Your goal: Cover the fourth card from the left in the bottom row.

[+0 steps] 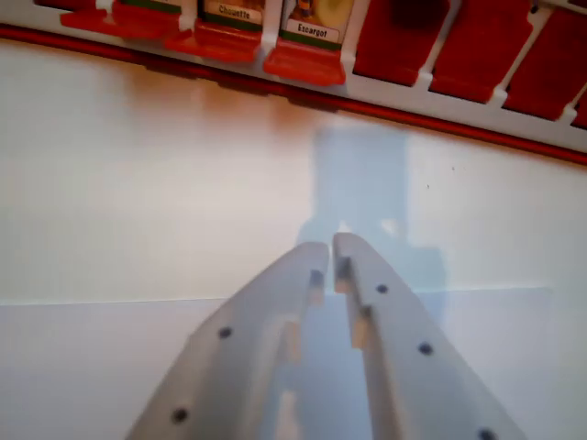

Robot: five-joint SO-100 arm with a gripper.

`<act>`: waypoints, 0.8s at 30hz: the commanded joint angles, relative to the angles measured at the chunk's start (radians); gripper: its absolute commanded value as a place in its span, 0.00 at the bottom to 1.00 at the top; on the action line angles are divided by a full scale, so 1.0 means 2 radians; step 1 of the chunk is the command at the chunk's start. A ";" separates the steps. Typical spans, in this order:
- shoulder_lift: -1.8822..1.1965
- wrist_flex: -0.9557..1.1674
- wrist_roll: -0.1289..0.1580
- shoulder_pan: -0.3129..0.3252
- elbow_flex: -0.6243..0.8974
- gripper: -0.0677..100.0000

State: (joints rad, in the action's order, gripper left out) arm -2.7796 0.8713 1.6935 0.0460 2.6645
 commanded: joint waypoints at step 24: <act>0.281 -0.293 0.010 0.007 -0.002 0.00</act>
State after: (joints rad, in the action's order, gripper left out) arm -2.2473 0.3421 1.7135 0.0706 2.6829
